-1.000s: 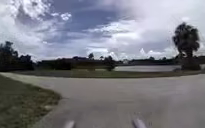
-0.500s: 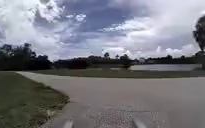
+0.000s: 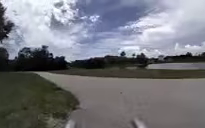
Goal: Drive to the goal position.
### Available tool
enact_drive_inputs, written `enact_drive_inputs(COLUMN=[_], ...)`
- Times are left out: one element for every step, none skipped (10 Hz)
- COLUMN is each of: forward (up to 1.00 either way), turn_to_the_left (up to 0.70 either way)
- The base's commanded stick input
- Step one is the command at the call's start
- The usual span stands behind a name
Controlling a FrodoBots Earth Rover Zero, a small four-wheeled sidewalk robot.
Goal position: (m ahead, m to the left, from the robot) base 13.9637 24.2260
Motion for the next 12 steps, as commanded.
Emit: enact_drive_inputs(forward=[0.7,0.7,0.7,0.7,0.7,0.7,0.7,0.7,0.7,0.7,0.7,0.7], turn_to_the_left=[0.0,0.0,0.0,0.0,0.07,0.16,0.27,0.35,0.35,0.35,0.35,0.35])
